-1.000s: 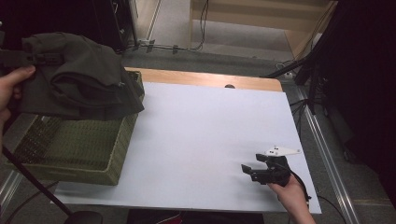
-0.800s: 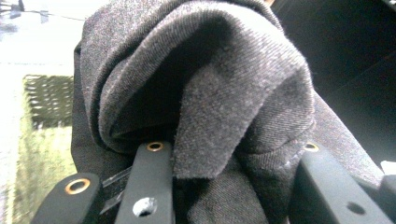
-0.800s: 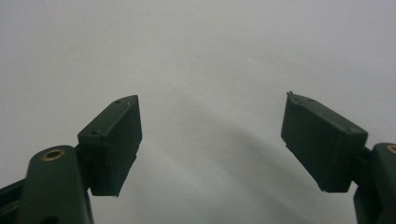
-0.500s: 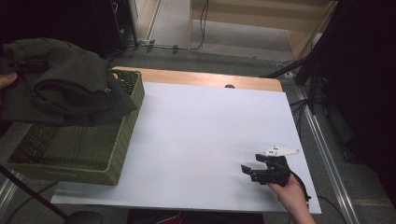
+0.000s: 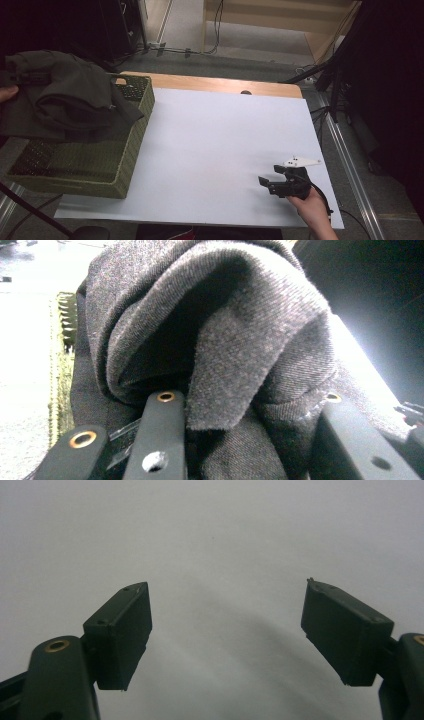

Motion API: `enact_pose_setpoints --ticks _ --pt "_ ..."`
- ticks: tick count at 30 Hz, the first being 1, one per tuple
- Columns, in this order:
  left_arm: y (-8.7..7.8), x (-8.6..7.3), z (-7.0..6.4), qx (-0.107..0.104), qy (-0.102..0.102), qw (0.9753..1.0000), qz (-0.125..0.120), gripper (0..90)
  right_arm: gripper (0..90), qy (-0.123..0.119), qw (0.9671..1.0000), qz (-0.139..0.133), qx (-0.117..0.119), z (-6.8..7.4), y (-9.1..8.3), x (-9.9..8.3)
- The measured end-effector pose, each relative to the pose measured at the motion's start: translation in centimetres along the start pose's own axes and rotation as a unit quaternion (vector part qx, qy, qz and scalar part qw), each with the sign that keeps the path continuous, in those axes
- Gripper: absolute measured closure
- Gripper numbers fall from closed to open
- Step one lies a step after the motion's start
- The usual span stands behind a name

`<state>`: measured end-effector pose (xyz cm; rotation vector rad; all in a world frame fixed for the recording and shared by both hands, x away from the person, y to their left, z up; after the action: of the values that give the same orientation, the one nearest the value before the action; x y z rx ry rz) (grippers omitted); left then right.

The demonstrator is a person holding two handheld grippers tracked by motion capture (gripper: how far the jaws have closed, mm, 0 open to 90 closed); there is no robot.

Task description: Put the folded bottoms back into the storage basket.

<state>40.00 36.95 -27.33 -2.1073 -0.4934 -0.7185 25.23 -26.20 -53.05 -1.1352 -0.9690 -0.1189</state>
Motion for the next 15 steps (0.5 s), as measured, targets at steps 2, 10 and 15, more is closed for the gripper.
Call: enact_pose_setpoints --ticks 2,10,15 --pt "0.2 -0.3 -0.1 -0.005 0.006 1.0000 0.004 65.8 19.0 0.001 1.0000 0.001 0.001 0.1 0.0 0.0" --pt "0.7 -1.2 -0.2 -0.015 0.019 0.9993 0.029 65.8 19.1 0.000 1.0000 0.001 0.001 0.0 0.1 0.0" --pt "1.3 -2.1 0.0 -0.028 0.020 0.9982 0.050 65.7 19.1 -0.003 1.0000 0.001 0.002 0.1 0.1 0.0"
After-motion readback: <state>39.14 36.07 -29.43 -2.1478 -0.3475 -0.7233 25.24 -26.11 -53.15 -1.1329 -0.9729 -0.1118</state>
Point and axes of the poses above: each handheld gripper's, and its own axes: y roughly forward along the jaws, x roughly out of its top, z roughly to its left, the point moved 5 cm from there along y, roughly forward along the jaws, and after that the axes turned 9 degrees about -y, right-handed, at the moved point
